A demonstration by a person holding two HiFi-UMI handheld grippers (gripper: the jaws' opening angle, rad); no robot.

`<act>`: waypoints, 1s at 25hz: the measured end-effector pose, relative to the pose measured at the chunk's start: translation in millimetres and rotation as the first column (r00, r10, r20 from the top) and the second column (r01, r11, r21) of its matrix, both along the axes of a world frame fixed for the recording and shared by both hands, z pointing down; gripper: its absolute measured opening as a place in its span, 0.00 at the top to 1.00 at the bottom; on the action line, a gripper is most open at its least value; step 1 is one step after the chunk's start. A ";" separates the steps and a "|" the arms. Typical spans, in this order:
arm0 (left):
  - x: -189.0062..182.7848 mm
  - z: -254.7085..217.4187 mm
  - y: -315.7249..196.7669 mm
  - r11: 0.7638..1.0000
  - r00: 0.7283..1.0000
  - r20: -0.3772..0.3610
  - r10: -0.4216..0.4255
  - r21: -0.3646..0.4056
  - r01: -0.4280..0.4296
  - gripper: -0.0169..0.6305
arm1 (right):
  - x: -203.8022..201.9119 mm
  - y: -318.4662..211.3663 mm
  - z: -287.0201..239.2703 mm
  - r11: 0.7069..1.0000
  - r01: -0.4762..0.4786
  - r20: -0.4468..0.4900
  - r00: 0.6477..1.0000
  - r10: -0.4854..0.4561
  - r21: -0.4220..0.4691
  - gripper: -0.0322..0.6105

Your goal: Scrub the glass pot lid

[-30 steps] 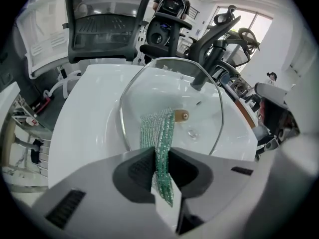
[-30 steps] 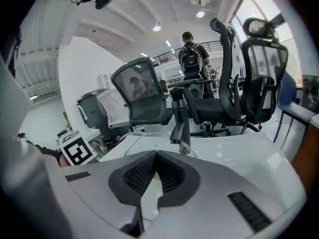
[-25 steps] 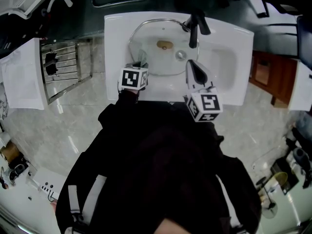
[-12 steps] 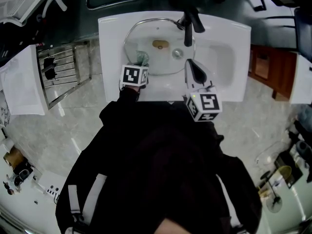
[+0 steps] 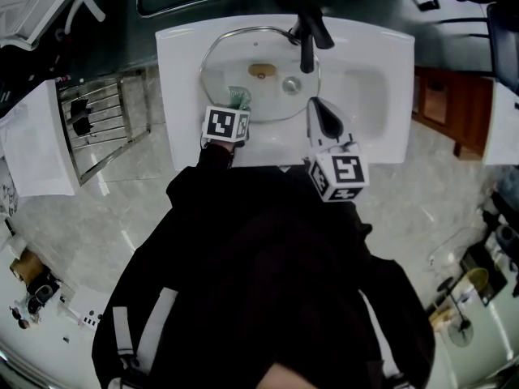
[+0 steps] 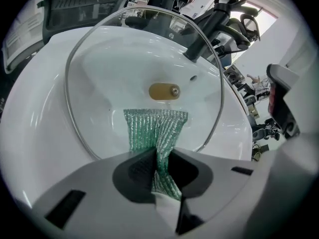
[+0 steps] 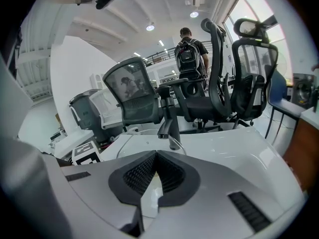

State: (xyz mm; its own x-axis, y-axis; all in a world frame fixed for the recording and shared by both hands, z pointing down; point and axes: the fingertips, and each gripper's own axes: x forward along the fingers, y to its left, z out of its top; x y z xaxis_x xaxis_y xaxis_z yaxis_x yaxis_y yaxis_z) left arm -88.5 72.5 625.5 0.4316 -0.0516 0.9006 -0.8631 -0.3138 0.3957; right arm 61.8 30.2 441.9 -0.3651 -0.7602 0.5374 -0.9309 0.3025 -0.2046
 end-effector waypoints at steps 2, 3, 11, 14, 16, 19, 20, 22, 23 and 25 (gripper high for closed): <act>3.4 1.3 1.6 1.000 1.000 -0.002 0.009 -0.001 -0.009 0.88 | 0.8 1.1 -0.9 1.000 -0.001 0.003 1.000 0.001 -0.001 0.95; 4.1 1.8 1.8 1.000 1.000 -0.002 0.010 -0.001 -0.010 0.88 | 0.8 1.4 -1.4 1.000 0.001 0.004 1.000 -0.001 0.000 0.95; 7.7 2.8 1.1 1.000 1.000 -0.001 0.017 -0.001 -0.017 0.88 | 5.1 6.9 0.1 1.000 -0.017 0.006 1.000 0.017 -0.006 0.95; 9.9 3.7 2.9 1.000 1.000 0.005 0.031 -0.004 -0.031 0.88 | 5.6 9.4 1.0 1.000 -0.019 0.010 1.000 0.019 -0.005 0.95; 11.4 4.0 3.0 0.999 0.999 0.009 0.039 -0.003 -0.039 0.88 | 7.6 10.2 1.5 1.000 -0.018 0.006 1.000 0.018 0.002 0.95; 14.3 3.4 3.4 0.999 0.998 0.014 0.054 -0.002 -0.054 0.88 | 12.0 11.5 1.7 1.000 -0.031 0.003 1.000 0.031 0.004 0.95; 15.4 3.4 3.8 0.998 0.998 0.016 0.058 -0.003 -0.058 0.88 | 12.6 11.9 1.7 1.000 -0.031 0.003 1.000 0.031 0.003 0.95; 17.8 3.9 4.7 0.998 0.998 0.015 0.064 -0.006 -0.064 0.88 | 13.2 12.8 1.2 1.000 -0.029 0.003 1.000 0.029 0.002 0.95; 18.8 4.1 5.0 0.998 0.998 0.015 0.066 -0.007 -0.066 0.88 | 13.8 13.3 1.1 1.000 -0.031 0.003 0.999 0.031 0.000 0.95; 20.7 4.1 5.0 0.997 0.997 0.014 0.071 -0.008 -0.071 0.88 | 15.6 14.3 1.6 0.999 -0.040 0.003 0.999 0.040 -0.004 0.95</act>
State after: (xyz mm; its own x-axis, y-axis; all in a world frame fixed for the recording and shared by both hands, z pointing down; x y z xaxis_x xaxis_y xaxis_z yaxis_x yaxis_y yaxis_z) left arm -67.9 77.5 629.6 0.4207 -0.0146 0.9071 -0.8445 -0.3716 0.3857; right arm 77.4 44.5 443.5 -0.3364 -0.7723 0.5389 -0.9415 0.2643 -0.2090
